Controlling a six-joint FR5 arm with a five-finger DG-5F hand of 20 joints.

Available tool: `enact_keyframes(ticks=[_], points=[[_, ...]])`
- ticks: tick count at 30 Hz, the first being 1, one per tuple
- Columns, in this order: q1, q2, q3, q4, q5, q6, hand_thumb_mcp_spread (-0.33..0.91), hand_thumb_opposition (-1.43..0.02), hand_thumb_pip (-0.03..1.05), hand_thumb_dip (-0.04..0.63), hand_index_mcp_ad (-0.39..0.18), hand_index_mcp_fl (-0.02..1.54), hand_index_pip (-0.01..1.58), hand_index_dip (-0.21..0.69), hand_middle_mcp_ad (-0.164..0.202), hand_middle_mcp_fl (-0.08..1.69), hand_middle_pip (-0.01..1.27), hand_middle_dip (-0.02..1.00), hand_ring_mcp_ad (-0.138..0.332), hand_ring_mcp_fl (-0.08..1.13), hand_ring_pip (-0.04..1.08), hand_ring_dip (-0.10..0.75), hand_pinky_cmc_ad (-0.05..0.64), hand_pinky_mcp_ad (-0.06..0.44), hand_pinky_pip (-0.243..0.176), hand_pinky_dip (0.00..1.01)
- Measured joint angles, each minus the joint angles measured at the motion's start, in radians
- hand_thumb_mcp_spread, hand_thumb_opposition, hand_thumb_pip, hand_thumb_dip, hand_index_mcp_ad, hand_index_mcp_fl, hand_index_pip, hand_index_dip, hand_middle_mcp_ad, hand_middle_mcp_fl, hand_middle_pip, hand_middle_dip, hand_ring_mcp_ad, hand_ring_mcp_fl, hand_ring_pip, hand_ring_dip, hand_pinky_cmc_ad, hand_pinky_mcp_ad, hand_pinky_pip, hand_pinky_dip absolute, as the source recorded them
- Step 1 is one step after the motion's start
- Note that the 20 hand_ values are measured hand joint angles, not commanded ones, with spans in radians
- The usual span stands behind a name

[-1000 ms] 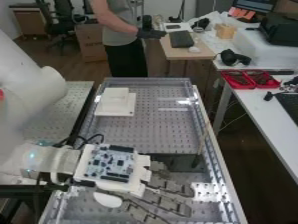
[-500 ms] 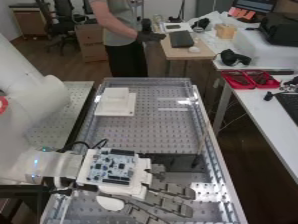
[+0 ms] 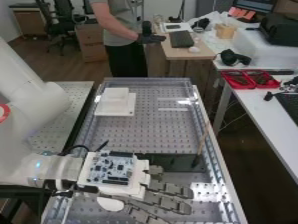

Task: Grab the paper clip and place it in the clear container

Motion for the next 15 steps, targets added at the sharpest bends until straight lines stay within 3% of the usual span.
enact_keyframes(ticks=[15], points=[[-0.003, -0.026, 0.013, 0.025, -0.013, -0.014, 0.48, -0.83, 0.67, 0.253, -0.169, 0.17, 1.55, 0.066, 0.075, 0.00, 0.13, 0.17, 0.115, 0.00, 0.08, 0.101, 0.328, 0.264, -0.059, 0.24]])
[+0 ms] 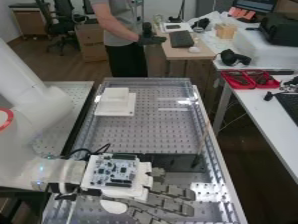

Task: Grab the paper clip and place it in the clear container

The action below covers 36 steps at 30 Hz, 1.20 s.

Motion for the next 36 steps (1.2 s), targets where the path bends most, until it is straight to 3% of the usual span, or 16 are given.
enact_keyframes(ticks=[7, 9, 36], points=[[-0.003, -0.001, -0.021, 0.065, -0.021, -0.010, 0.48, -0.83, 0.67, 0.253, -0.169, 0.20, 1.55, 0.066, 0.073, 0.00, 0.13, 0.17, 0.101, 0.00, 0.08, 0.101, 0.328, 0.265, -0.059, 0.24], [-0.003, -0.003, -0.020, 0.062, -0.024, -0.013, 0.48, -0.83, 0.67, 0.253, -0.169, 0.20, 1.55, 0.063, 0.058, 0.00, 0.13, 0.17, 0.101, 0.00, 0.08, 0.101, 0.328, 0.257, -0.059, 0.24], [-0.015, -0.031, 0.010, 0.046, -0.048, -0.040, 0.47, -0.83, 0.68, 0.265, -0.168, 0.25, 1.55, 0.040, 0.058, 0.00, 0.13, 0.17, 0.101, 0.00, 0.10, 0.101, 0.328, 0.255, -0.061, 0.25]])
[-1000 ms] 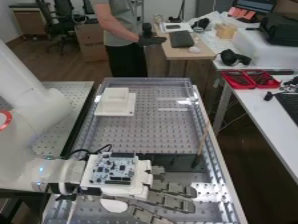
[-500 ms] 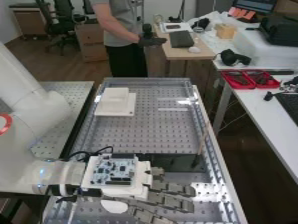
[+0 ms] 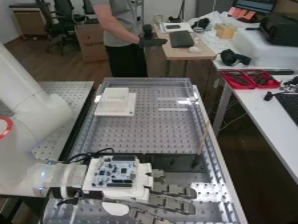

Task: Grab the paper clip and place it in the clear container

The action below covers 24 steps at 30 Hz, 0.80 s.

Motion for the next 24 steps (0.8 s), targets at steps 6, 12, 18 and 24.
enact_keyframes(ticks=[6, 12, 18, 24], points=[[-0.003, -0.003, 0.005, -0.002, -0.008, 0.002, 0.48, -0.85, 0.70, 0.264, -0.168, 0.25, 1.55, 0.040, 0.058, 0.00, 0.13, 0.17, 0.105, 0.00, 0.10, 0.101, 0.332, 0.253, -0.061, 0.25], [-0.004, -0.005, 0.010, -0.004, -0.015, 0.007, 0.48, -0.85, 0.70, 0.265, -0.171, 0.27, 1.55, 0.040, 0.061, 0.00, 0.13, 0.17, 0.105, 0.00, 0.10, 0.101, 0.332, 0.253, -0.061, 0.25], [-0.005, -0.006, 0.015, -0.011, -0.022, 0.010, 0.47, -0.85, 0.71, 0.269, -0.169, 0.27, 1.55, 0.040, 0.061, 0.00, 0.13, 0.17, 0.101, 0.00, 0.10, 0.101, 0.332, 0.253, -0.061, 0.27], [-0.006, -0.006, 0.022, -0.024, -0.031, 0.006, 0.47, -0.85, 0.73, 0.269, -0.169, 0.27, 1.55, 0.031, 0.061, 0.00, 0.13, 0.17, 0.105, 0.00, 0.12, 0.101, 0.332, 0.253, -0.061, 0.29]])
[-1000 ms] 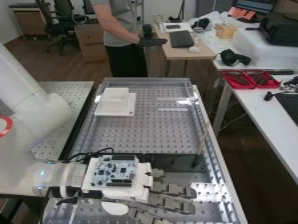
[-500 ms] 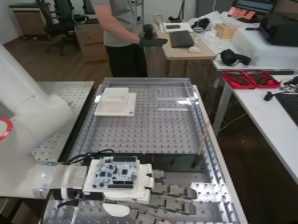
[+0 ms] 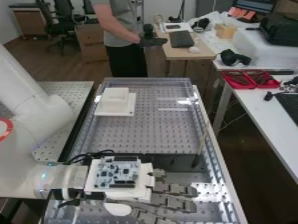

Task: Grab the paper clip and place it in the clear container

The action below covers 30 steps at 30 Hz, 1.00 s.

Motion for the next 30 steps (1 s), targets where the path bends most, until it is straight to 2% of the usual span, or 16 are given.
enact_keyframes(ticks=[30], points=[[-0.008, -0.002, -0.004, 0.010, -0.027, 0.014, 0.47, -0.85, 0.73, 0.269, -0.169, 0.27, 1.55, 0.016, 0.061, 0.00, 0.13, 0.17, 0.098, 0.00, 0.12, 0.101, 0.328, 0.255, -0.061, 0.31]])
